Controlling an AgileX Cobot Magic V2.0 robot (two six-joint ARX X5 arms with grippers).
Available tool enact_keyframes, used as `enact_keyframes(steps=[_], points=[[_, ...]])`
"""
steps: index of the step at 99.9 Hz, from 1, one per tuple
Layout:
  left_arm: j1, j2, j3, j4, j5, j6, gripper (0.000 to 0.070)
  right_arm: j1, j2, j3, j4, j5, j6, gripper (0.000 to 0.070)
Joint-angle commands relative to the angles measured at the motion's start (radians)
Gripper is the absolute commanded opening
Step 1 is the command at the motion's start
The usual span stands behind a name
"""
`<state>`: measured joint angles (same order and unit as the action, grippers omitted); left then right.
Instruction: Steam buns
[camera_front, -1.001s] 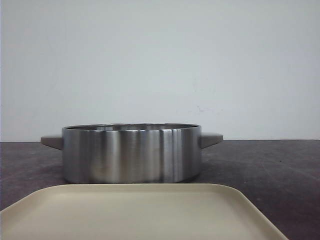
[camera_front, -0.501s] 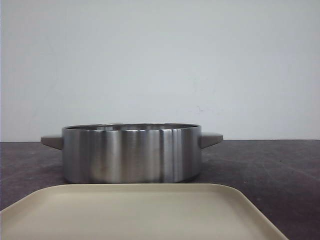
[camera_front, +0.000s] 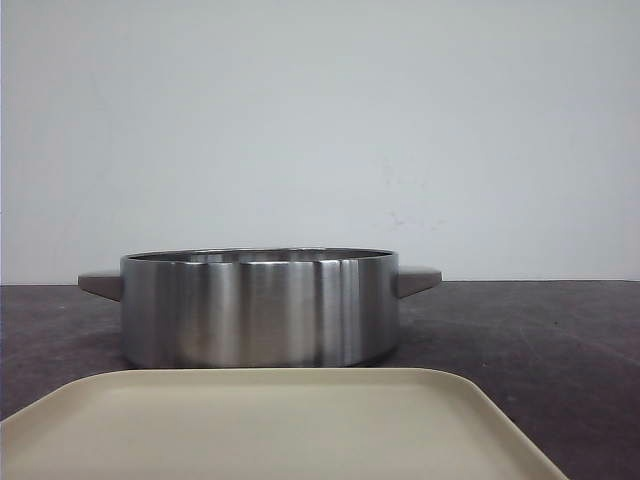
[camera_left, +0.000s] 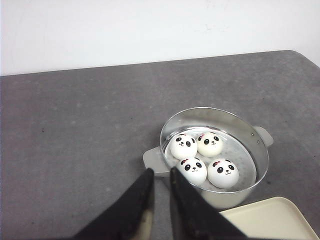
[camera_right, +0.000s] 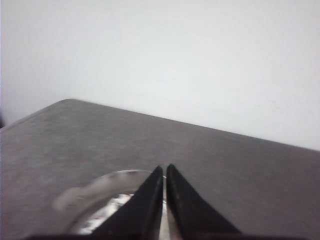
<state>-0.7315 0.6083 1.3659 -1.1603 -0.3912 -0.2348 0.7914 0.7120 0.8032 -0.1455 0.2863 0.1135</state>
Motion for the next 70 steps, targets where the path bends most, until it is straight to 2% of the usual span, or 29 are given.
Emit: enact_keyframes(steps=[1, 8, 12, 33, 55, 70], points=[[-0.008, 0.005, 0.014, 0.007, -0.003, 0.01, 0.0016, -0.119, -0.082, -0.148, 0.093, -0.102, -0.034, 0.0006], [-0.008, 0.005, 0.014, 0.007, -0.003, 0.01, 0.0016, -0.27, -0.214, -0.311, 0.176, -0.215, -0.07, 0.0006], [-0.008, 0.005, 0.014, 0.007, -0.004, 0.01, 0.0016, -0.331, -0.277, -0.374, 0.179, -0.236, -0.077, 0.0006], [-0.008, 0.005, 0.014, 0.007, -0.003, 0.01, 0.0016, -0.603, -0.602, -0.643, 0.065, -0.226, -0.073, 0.0006], [-0.008, 0.005, 0.014, 0.007, -0.004, 0.01, 0.0016, -0.708, -0.708, -0.787, 0.066, -0.261, -0.068, 0.0006], [-0.008, 0.005, 0.014, 0.006, -0.003, 0.01, 0.0016, -0.732, -0.708, -0.792, -0.034, -0.272, -0.069, 0.0006]])
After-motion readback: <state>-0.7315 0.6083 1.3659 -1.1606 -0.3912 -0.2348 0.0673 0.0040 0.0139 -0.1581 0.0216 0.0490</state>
